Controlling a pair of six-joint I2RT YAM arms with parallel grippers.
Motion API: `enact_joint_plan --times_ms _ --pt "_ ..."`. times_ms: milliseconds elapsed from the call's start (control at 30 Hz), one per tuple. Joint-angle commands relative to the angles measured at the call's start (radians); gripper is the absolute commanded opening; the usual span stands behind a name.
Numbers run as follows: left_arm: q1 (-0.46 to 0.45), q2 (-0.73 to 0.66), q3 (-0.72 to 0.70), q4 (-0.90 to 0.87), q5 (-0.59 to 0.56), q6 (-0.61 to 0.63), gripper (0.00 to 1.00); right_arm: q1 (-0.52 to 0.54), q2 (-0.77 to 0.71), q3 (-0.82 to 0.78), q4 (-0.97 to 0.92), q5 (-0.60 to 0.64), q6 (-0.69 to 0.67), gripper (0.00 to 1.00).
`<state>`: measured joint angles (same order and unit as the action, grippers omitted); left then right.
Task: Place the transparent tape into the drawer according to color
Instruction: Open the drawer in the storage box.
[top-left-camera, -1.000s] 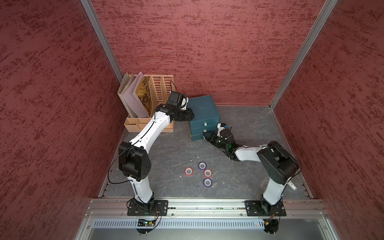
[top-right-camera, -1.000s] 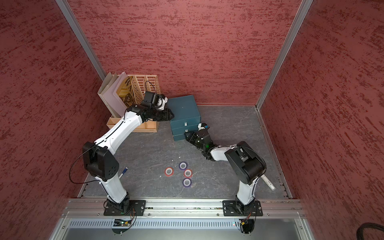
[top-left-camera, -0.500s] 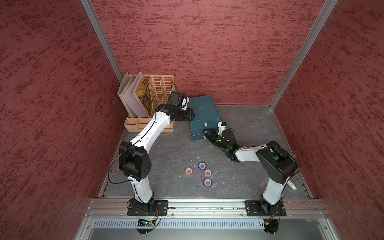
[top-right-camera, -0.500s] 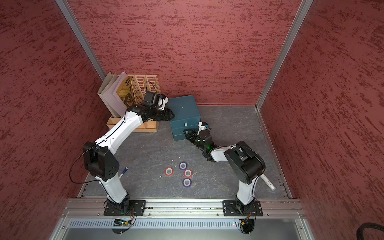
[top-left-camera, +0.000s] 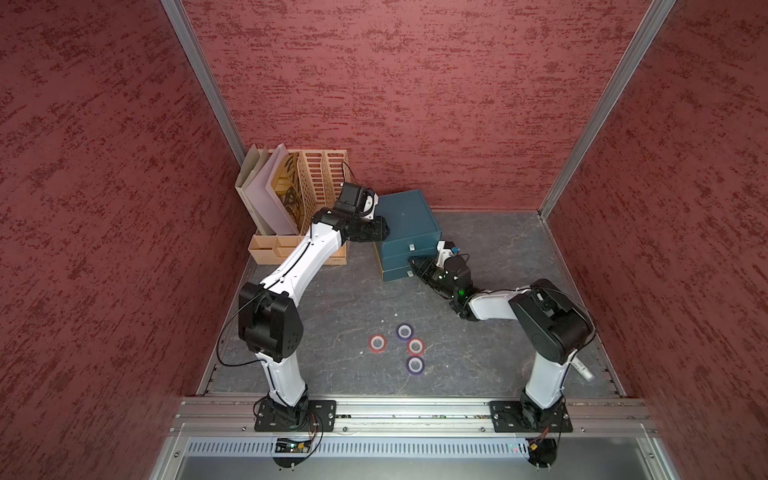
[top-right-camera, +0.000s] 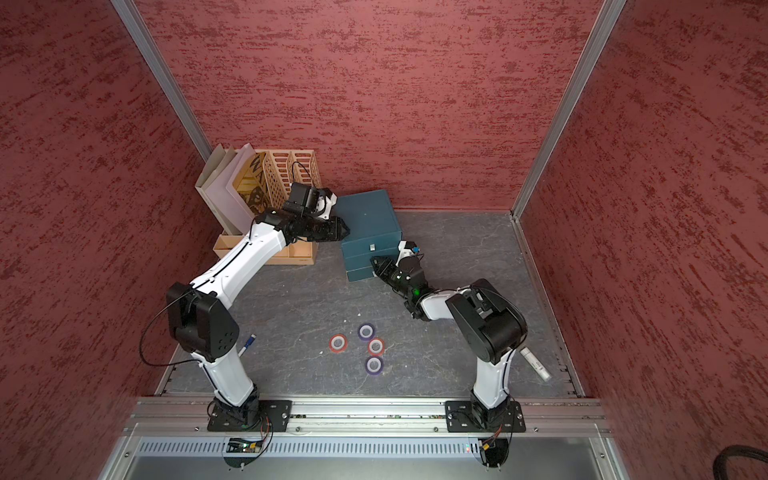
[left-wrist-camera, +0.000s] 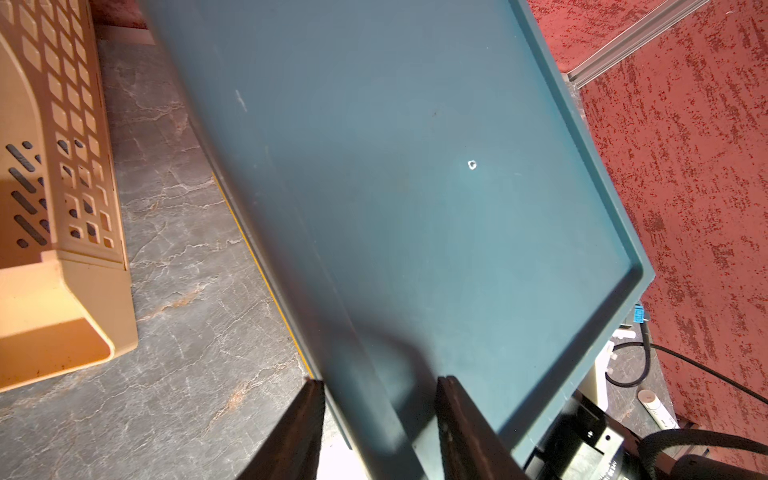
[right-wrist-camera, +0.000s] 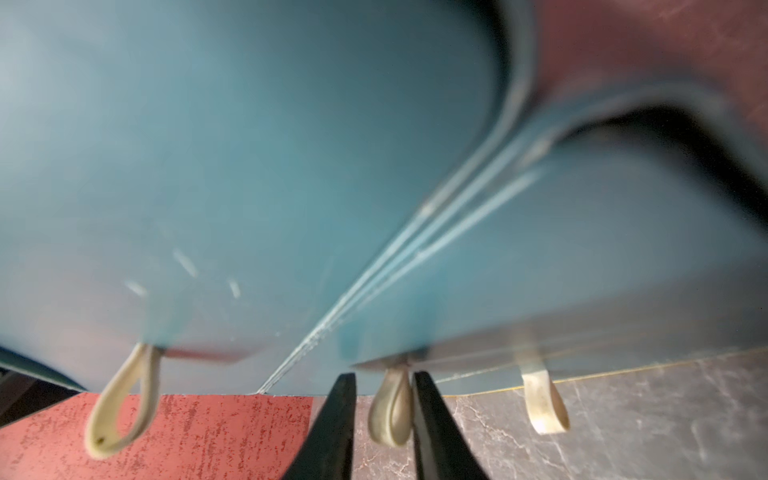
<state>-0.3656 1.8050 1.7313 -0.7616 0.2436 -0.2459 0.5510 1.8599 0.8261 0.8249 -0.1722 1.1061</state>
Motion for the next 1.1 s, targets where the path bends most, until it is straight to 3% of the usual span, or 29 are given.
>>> enact_joint_plan --times_ms 0,100,767,1067 --pt "-0.009 0.035 0.001 -0.010 0.005 0.020 0.47 -0.007 0.023 0.034 0.037 -0.009 0.017 0.13" --pt "-0.009 0.039 0.002 -0.010 0.004 0.020 0.47 -0.006 0.018 0.025 0.041 -0.009 0.021 0.00" --pt "-0.005 0.089 0.029 -0.014 -0.030 0.028 0.46 0.086 -0.260 -0.250 -0.051 0.058 0.032 0.00" --pt "-0.007 0.087 0.017 -0.006 -0.027 0.027 0.46 0.125 -0.307 -0.303 -0.091 0.090 0.026 0.00"
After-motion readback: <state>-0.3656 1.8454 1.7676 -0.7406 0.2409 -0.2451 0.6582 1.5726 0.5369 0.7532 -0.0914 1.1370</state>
